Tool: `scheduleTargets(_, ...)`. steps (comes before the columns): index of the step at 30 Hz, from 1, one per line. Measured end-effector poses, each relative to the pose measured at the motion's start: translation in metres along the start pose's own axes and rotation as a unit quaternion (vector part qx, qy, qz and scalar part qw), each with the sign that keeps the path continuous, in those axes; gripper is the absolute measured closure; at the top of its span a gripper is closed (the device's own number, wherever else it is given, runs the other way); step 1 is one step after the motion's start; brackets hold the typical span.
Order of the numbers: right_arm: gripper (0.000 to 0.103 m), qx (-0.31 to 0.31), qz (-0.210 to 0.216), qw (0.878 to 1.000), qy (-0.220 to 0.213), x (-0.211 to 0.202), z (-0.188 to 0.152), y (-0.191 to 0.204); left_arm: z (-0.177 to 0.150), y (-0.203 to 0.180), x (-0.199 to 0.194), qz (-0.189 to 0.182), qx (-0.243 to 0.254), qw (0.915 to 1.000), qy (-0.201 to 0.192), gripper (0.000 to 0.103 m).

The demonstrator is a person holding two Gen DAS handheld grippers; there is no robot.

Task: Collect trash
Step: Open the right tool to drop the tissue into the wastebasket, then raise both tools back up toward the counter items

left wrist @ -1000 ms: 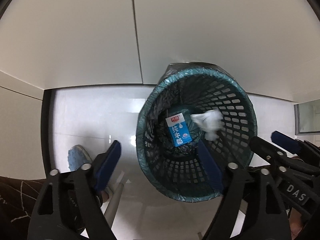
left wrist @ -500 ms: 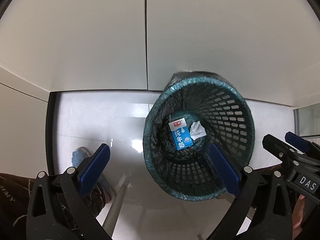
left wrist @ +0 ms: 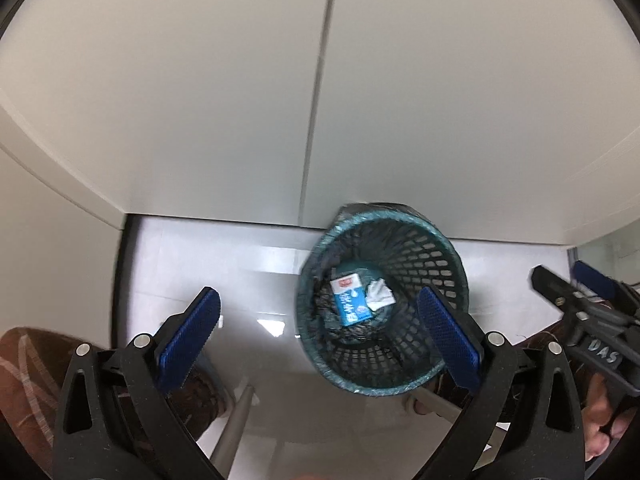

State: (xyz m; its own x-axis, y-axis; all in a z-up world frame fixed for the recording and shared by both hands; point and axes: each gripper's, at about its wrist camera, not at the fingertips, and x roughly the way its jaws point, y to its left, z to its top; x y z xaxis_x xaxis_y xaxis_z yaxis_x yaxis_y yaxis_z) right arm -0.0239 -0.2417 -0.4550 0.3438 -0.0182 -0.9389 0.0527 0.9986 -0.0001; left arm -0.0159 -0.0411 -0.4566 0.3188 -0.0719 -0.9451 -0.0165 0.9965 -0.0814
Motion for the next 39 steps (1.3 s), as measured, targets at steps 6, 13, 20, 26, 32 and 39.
scheduleTargets(6,0.021,-0.002,0.007,0.999,-0.042,-0.043,0.008,0.001,0.0,0.001,-0.038,0.011,0.0,0.9995,-0.029,0.006)
scheduleTargets(13,0.021,-0.004,0.018,0.995,-0.1,-0.105,0.023,0.004,0.008,-0.003,-0.098,0.006,0.005,0.9973,-0.074,0.006)
scheduleTargets(20,0.021,-0.015,0.021,0.987,-0.161,-0.171,0.037,0.005,0.021,-0.007,-0.172,-0.001,0.003,0.9929,-0.119,0.006)
scheduleTargets(26,0.021,-0.025,0.024,0.98,-0.198,-0.217,0.05,0.006,0.034,-0.007,-0.229,-0.003,-0.003,0.9881,-0.154,0.006)
scheduleTargets(32,0.021,-0.025,0.034,0.972,-0.231,-0.261,0.067,0.004,0.049,-0.006,-0.276,0.006,-0.009,0.9826,-0.185,0.006)
scheduleTargets(39,0.016,-0.032,0.022,0.957,-0.287,-0.322,0.09,0.0,0.071,-0.002,-0.329,0.002,-0.016,0.9752,-0.221,0.006)
